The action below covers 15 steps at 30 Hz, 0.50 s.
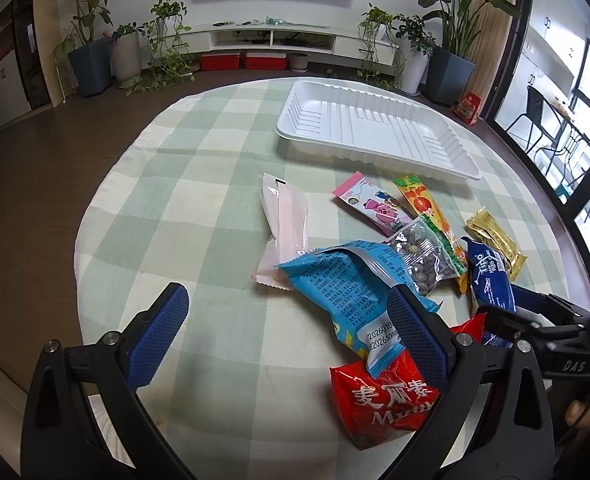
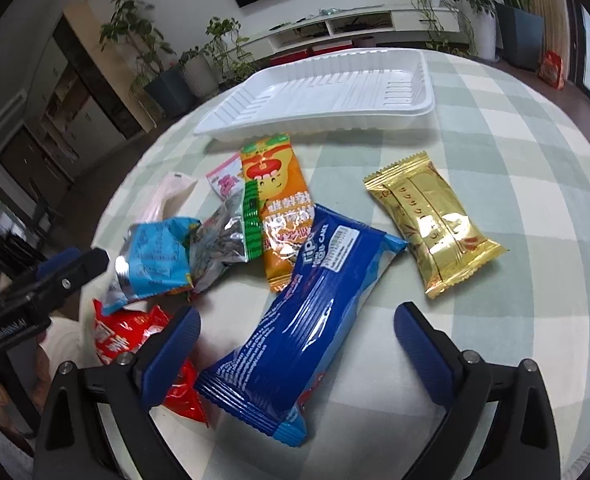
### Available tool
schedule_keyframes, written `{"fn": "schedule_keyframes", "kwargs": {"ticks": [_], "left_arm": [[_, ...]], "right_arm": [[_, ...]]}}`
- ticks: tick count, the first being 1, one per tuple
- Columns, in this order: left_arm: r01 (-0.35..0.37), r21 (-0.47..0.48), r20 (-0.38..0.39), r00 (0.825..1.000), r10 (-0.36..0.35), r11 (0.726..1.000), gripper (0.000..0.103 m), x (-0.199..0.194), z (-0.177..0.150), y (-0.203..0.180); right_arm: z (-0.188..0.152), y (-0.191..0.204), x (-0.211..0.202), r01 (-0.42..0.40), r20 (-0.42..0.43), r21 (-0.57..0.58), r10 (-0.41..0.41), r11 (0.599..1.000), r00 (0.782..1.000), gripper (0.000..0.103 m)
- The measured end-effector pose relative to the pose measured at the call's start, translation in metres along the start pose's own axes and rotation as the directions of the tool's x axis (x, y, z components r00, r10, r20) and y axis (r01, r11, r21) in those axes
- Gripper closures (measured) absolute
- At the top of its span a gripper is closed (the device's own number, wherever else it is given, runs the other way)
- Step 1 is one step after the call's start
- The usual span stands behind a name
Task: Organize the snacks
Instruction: 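Reach the right gripper to the blue Oreo pack and close on it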
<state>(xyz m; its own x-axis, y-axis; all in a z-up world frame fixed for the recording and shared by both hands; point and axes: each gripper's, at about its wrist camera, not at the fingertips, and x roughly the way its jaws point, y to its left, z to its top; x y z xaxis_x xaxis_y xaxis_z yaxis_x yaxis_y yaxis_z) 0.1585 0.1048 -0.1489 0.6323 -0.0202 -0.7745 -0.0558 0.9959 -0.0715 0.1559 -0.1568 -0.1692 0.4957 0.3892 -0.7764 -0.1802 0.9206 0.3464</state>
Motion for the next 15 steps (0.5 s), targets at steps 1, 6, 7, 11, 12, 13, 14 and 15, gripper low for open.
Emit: {"fn": "schedule_keyframes", "kwargs": {"ticks": [1, 6, 7, 11, 12, 13, 14, 15], "left_arm": [[0.0, -0.001, -0.001, 1.0, 0.0, 1.0, 0.003, 0.0002, 0.0002, 0.0002], [-0.002, -0.001, -0.003, 1.0, 0.002, 1.0, 0.003, 0.001, 0.0009, 0.0009], [-0.003, -0.001, -0.003, 1.0, 0.003, 1.0, 0.003, 0.0012, 0.0013, 0.0006], [0.003, -0.001, -0.008, 1.0, -0.003, 1.0, 0.003, 0.0011, 0.0016, 0.0007], [0.01, -0.001, -0.012, 1.0, -0.01, 1.0, 0.003, 0.0014, 0.0022, -0.0002], [0.018, -0.001, -0.015, 1.0, -0.018, 1.0, 0.003, 0.0015, 0.0029, -0.0013], [0.026, -0.002, -0.018, 0.999, -0.026, 1.0, 0.003, 0.0016, 0.0038, -0.003], [0.033, -0.001, -0.02, 0.999, -0.033, 0.999, 0.003, 0.0018, 0.0046, -0.0048]], "right_arm": [[0.0003, -0.0029, -0.0014, -0.011, 0.005, 0.015, 0.011, 1.0, 1.0, 0.004], [-0.0016, 0.0034, -0.0014, 0.069, 0.016, -0.024, -0.069, 0.997, 0.997, 0.028], [-0.0015, 0.0032, -0.0016, 0.067, 0.019, -0.026, -0.067, 0.997, 0.998, 0.04], [-0.0027, -0.0017, -0.0029, 0.034, 0.024, -0.017, -0.034, 0.999, 0.999, 0.064], [-0.0042, -0.0031, -0.0037, 0.02, 0.024, -0.01, -0.019, 1.0, 1.0, 0.064], [-0.0052, -0.0044, -0.004, 0.01, 0.027, -0.001, -0.01, 1.0, 1.0, 0.065], [-0.0054, -0.0053, -0.0044, 0.005, 0.029, 0.002, -0.005, 1.0, 1.0, 0.065], [-0.0054, -0.0049, -0.0045, 0.004, 0.031, 0.001, -0.004, 1.0, 1.0, 0.065]]}}
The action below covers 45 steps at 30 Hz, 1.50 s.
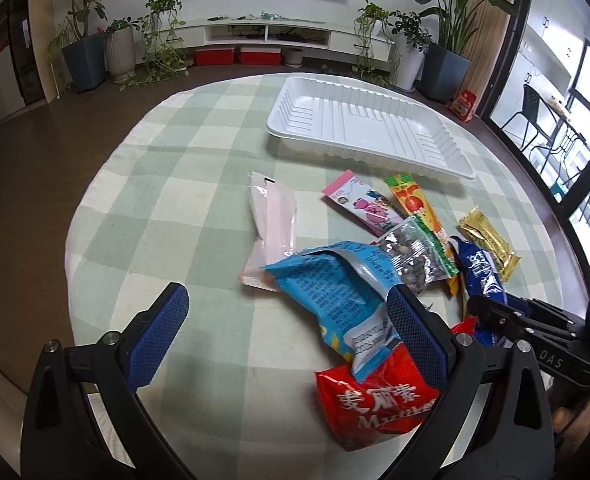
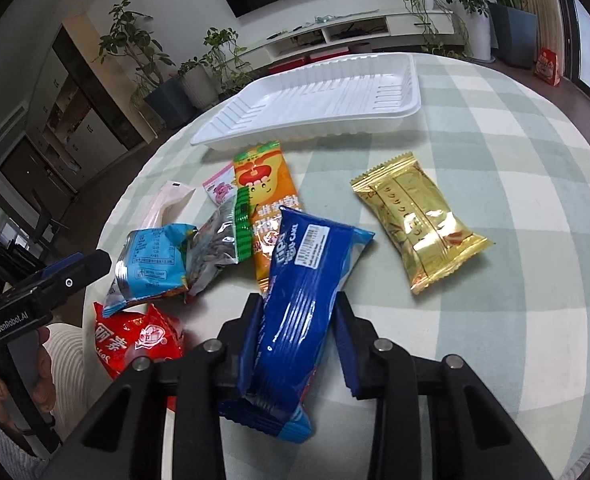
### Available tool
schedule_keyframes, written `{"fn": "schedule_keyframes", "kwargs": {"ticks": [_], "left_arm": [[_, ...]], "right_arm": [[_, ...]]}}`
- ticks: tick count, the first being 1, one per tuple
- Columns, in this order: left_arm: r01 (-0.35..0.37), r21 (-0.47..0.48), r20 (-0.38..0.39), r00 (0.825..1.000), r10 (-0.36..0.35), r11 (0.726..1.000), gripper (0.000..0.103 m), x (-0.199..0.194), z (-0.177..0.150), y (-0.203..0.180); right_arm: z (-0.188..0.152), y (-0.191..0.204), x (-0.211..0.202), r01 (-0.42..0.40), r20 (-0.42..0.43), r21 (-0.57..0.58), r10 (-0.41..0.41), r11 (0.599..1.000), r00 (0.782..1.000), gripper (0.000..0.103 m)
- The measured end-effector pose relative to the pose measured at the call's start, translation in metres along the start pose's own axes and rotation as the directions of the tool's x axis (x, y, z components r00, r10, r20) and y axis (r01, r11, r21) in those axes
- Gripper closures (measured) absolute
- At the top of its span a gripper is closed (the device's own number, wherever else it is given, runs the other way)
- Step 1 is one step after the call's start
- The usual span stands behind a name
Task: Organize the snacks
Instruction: 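Grasp the light-blue nut bag with the left gripper while right lifts the blue pack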
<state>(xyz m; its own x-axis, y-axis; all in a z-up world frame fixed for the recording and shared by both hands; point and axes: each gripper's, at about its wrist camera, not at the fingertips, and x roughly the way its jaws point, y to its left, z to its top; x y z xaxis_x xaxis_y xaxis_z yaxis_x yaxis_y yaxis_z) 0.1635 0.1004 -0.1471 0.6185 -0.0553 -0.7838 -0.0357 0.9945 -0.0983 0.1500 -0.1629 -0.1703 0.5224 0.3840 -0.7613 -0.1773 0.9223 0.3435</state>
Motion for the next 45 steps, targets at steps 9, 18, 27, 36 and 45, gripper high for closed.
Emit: {"fn": "schedule_keyframes", "kwargs": {"ticks": [9, 18, 27, 36, 45], "left_arm": [[0.001, -0.006, -0.064, 0.998, -0.001, 1.0, 0.003, 0.018, 0.013, -0.023], [0.002, -0.078, -0.206, 0.978, -0.018, 0.997, 0.018, 0.059, 0.014, -0.029], [0.016, -0.127, -0.208, 0.977, -0.043, 0.992, 0.045, 0.066, 0.012, -0.024], [0.109, -0.16, -0.177, 0.975, -0.137, 0.981, 0.056, 0.056, 0.01, -0.015], [0.153, -0.136, -0.135, 0.976, -0.171, 0.979, 0.057, 0.033, 0.01, -0.012]], "right_arm": [[0.0, 0.0, 0.0, -0.007, 0.008, -0.003, 0.007, 1.0, 1.0, 0.066], [-0.001, -0.004, 0.0, -0.028, 0.012, 0.005, 0.028, 1.0, 1.0, 0.065], [-0.001, -0.006, 0.0, -0.036, 0.014, 0.01, 0.036, 0.999, 0.999, 0.065], [-0.001, -0.007, 0.0, -0.052, 0.016, 0.02, 0.051, 0.998, 0.999, 0.066], [0.0, -0.019, -0.006, -0.128, 0.036, 0.087, 0.125, 0.988, 0.991, 0.067]]}}
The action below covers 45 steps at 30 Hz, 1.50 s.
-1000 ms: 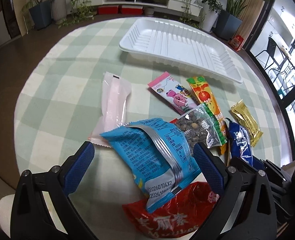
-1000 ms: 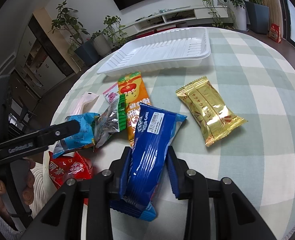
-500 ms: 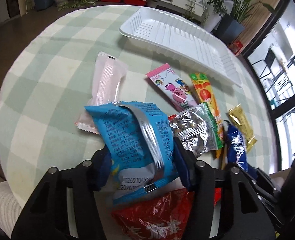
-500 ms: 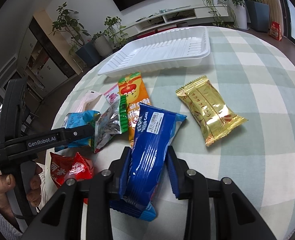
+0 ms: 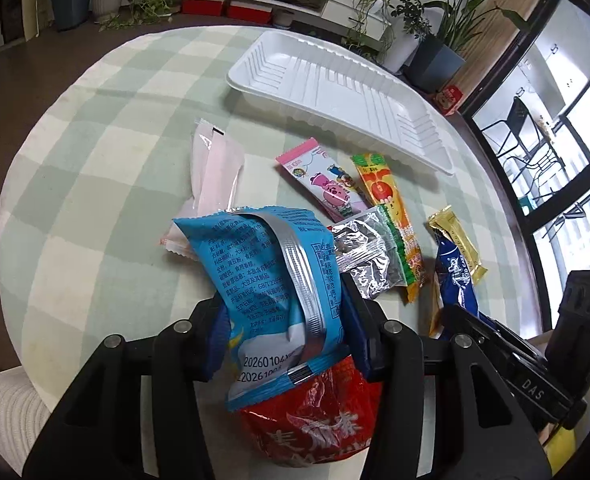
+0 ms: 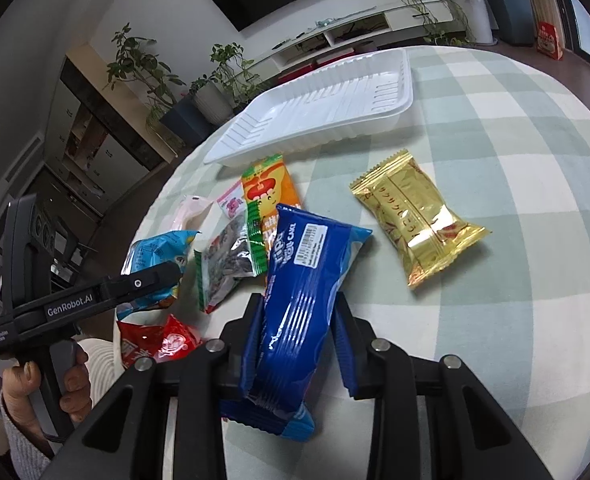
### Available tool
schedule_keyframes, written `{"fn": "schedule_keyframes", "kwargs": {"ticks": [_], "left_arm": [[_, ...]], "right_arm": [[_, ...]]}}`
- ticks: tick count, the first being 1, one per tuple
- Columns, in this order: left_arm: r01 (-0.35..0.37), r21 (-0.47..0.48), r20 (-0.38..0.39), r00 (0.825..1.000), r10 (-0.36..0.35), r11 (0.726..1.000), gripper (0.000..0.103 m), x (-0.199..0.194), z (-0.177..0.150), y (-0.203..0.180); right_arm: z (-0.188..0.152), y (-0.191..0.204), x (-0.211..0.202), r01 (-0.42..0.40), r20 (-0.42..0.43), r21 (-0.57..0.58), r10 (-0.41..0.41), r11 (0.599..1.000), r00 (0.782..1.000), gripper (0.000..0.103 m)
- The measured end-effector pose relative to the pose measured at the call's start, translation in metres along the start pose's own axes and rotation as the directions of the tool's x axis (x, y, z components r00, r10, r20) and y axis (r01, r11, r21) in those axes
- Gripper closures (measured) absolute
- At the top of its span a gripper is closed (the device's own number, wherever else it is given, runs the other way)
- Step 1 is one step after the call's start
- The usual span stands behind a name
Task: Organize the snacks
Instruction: 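Grasp the light-blue nut bag with the left gripper while right lifts the blue pack, then carry both packs over the white tray and lower them in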
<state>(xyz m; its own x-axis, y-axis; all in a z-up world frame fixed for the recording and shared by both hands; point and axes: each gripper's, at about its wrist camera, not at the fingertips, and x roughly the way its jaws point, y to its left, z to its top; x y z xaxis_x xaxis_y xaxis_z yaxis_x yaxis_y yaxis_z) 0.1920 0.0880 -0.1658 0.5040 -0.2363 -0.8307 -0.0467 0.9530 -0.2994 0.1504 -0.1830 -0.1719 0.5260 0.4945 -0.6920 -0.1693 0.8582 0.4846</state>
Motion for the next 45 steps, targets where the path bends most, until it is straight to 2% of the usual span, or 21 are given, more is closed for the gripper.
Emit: {"fn": "schedule_keyframes", "kwargs": {"ticks": [7, 15, 25, 34, 40, 45], "left_arm": [[0.048, 0.04, 0.049, 0.998, -0.05, 0.998, 0.057, -0.025, 0.003, -0.006], [0.095, 0.089, 0.081, 0.992, -0.102, 0.992, 0.057, -0.043, 0.027, -0.019], [0.107, 0.142, 0.123, 0.985, -0.125, 0.984, 0.057, -0.049, 0.087, -0.032], [0.129, 0.167, 0.098, 0.984, -0.146, 0.978, 0.057, -0.02, 0.153, -0.037], [0.117, 0.176, 0.068, 0.989, -0.131, 0.977, 0.057, 0.018, 0.192, -0.039], [0.08, 0.187, 0.035, 0.996, -0.088, 0.979, 0.057, 0.06, 0.213, -0.035]], "right_arm": [[0.005, -0.006, -0.012, -0.095, 0.021, 0.072, 0.094, 0.993, 0.995, 0.067], [0.024, -0.011, -0.032, -0.148, 0.066, 0.093, 0.142, 0.985, 0.988, 0.067], [0.088, -0.015, -0.041, -0.185, 0.098, 0.062, 0.178, 0.981, 0.979, 0.067], [0.159, -0.016, -0.02, -0.174, 0.115, 0.036, 0.169, 0.984, 0.979, 0.067], [0.188, -0.028, 0.023, -0.131, 0.084, 0.041, 0.127, 0.991, 0.988, 0.067], [0.204, -0.044, 0.058, -0.068, 0.051, 0.05, 0.065, 0.996, 0.997, 0.067]]}}
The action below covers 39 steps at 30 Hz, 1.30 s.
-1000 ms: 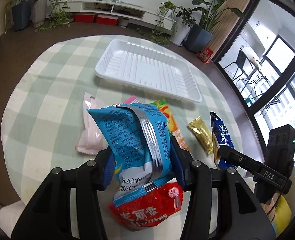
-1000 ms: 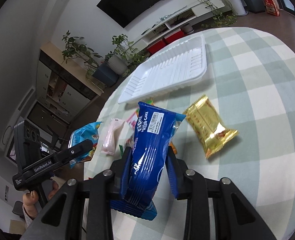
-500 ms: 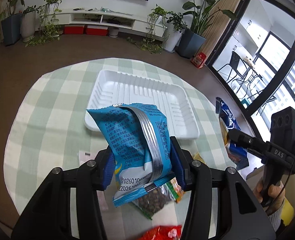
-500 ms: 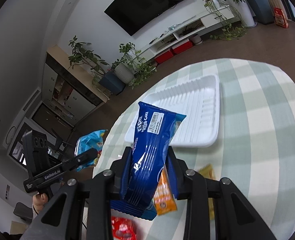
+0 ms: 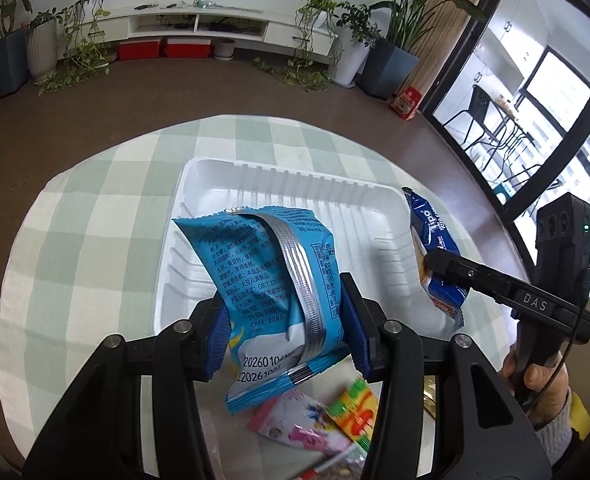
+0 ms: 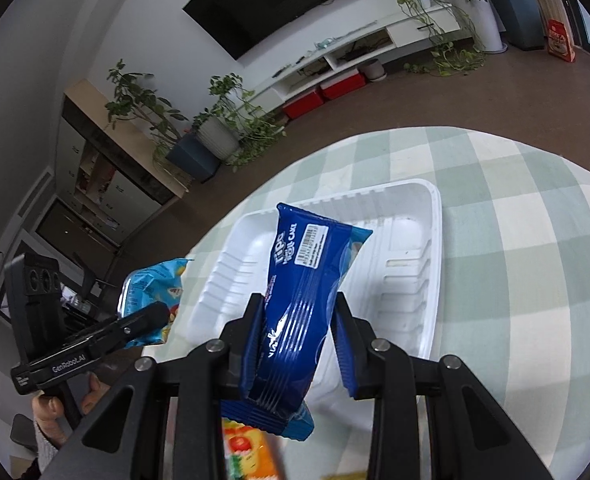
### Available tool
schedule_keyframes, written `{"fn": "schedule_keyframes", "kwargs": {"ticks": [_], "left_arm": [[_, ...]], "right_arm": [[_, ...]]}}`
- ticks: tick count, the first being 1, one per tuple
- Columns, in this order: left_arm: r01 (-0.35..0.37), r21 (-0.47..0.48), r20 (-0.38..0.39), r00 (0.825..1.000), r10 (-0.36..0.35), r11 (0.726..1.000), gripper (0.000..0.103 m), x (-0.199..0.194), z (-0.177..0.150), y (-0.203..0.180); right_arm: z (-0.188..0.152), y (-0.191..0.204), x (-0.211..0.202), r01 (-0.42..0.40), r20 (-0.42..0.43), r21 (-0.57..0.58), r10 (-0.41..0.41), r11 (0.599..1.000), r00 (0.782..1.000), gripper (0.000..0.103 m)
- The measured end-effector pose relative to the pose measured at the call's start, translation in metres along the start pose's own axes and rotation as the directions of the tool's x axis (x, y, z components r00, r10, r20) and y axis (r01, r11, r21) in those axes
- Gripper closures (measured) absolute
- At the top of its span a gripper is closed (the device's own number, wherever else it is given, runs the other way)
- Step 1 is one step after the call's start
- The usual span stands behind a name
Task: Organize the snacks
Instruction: 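Carry both packs over the white tray and lower them in, then open both grippers and withdraw from the tray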
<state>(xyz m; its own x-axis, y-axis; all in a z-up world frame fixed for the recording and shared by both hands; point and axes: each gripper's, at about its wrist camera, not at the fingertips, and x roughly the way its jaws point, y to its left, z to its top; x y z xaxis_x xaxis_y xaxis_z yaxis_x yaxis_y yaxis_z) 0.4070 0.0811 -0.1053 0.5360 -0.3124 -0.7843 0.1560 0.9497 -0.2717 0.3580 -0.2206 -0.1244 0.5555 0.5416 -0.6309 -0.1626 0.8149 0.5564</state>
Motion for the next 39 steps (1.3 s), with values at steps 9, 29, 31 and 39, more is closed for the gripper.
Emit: {"fn": "schedule_keyframes", "kwargs": {"ticks": [9, 29, 31, 39], "left_arm": [[-0.096, 0.055, -0.042, 0.994, 0.098, 0.994, 0.055, 0.061, 0.007, 0.016], [-0.183, 0.031, -0.037, 0.982, 0.184, 0.983, 0.053, 0.074, 0.002, 0.032], [-0.187, 0.035, -0.017, 0.982, 0.188, 0.982, 0.053, 0.069, 0.001, 0.03], [-0.154, 0.02, 0.033, 0.988, 0.153, 0.988, 0.053, 0.034, -0.003, 0.028]], "right_arm": [[0.001, -0.015, 0.032, 0.117, -0.029, -0.044, -0.118, 0.992, 0.993, 0.065], [0.002, 0.0, 0.012, 0.16, 0.056, -0.121, -0.154, 0.98, 0.986, 0.05], [0.002, 0.001, 0.011, 0.157, 0.055, -0.123, -0.151, 0.98, 0.987, 0.05], [-0.005, 0.01, 0.002, 0.163, 0.067, -0.145, -0.155, 0.976, 0.986, 0.049]]}}
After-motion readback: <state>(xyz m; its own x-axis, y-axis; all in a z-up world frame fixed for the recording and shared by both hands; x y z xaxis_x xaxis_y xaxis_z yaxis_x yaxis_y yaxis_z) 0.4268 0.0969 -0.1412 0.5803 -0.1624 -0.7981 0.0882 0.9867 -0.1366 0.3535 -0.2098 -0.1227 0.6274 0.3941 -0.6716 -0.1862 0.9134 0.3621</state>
